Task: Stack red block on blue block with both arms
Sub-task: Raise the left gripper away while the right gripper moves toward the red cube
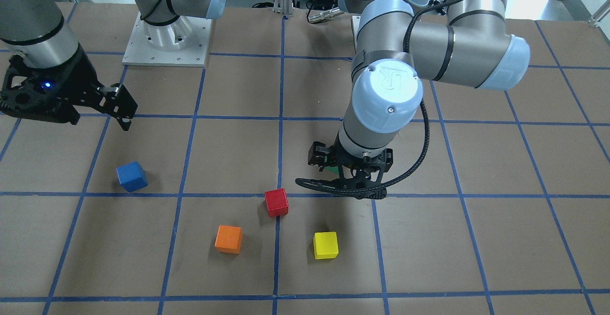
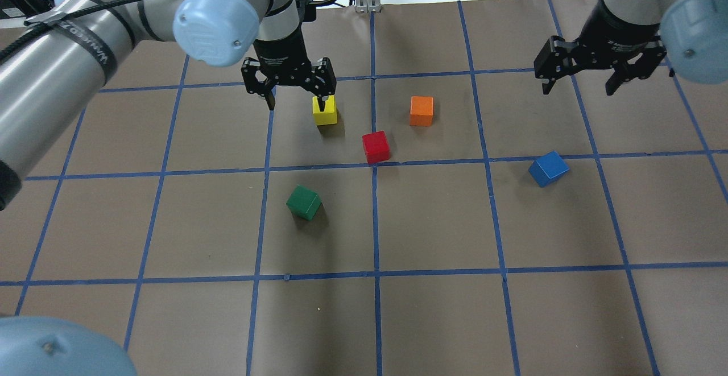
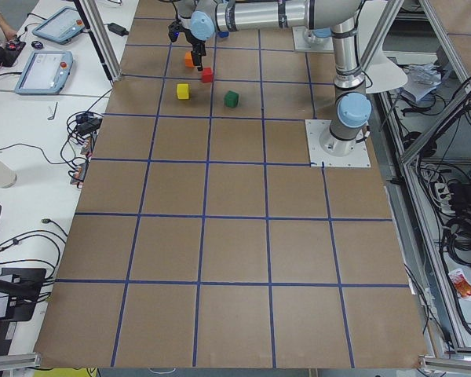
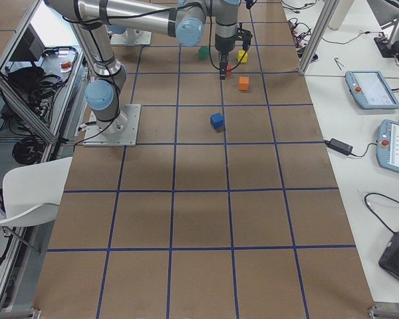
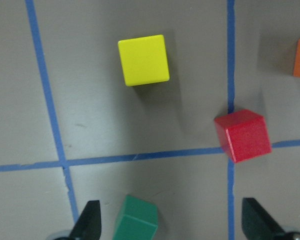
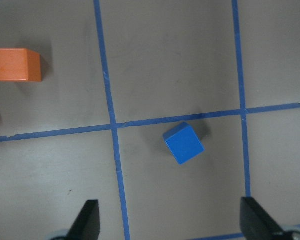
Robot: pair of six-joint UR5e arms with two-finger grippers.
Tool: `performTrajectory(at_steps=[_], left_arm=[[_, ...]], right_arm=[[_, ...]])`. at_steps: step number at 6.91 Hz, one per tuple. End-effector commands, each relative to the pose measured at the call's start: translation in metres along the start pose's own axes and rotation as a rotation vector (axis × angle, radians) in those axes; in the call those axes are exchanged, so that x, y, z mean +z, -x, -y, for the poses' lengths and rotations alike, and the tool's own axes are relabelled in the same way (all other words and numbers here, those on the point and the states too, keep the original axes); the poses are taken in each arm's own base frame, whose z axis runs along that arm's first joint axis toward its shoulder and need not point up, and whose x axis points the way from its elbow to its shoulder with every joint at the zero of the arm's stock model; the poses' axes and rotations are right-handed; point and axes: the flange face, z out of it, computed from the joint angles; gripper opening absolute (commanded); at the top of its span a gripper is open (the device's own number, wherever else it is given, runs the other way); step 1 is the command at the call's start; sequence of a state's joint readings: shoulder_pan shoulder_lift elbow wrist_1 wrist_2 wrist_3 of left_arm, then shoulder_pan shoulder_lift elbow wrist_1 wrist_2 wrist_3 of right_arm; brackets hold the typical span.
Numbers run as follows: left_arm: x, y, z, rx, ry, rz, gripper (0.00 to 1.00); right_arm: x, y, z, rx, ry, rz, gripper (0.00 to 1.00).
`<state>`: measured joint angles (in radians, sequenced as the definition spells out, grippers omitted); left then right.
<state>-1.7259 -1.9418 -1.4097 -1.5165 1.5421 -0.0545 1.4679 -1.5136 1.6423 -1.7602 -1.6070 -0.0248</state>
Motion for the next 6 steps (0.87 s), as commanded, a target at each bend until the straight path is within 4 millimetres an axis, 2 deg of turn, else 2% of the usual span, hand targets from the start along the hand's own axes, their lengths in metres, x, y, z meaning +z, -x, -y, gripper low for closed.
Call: performTrajectory(at_steps=[1, 2, 4, 5, 6], left_arm=[[-0.021, 0.044, -0.047, -0.067, -0.003, -0.009, 1.00], [-0.045, 0.060, -0.065, -0.087, -0.045, 0.038, 1.00], [-0.073, 0.062, -0.083, -0.105, -0.083, 0.059, 1.00], [-0.077, 0.062, -0.085, -0.105, -0.094, 0.056, 1.00], [-0.075, 0.065, -0.084, -0.101, -0.092, 0.057, 1.00]], right_arm=[[0.020, 0.058, 0.030, -0.104, -0.016, 0.000, 1.00], [0.028, 0.089, 0.035, -0.155, -0.013, 0.011, 1.00], [0.058, 0.148, 0.052, -0.234, 0.007, 0.012, 1.00], [0.080, 0.175, 0.058, -0.263, 0.033, 0.012, 1.00], [0.103, 0.192, 0.061, -0.284, 0.054, 0.012, 1.00]])
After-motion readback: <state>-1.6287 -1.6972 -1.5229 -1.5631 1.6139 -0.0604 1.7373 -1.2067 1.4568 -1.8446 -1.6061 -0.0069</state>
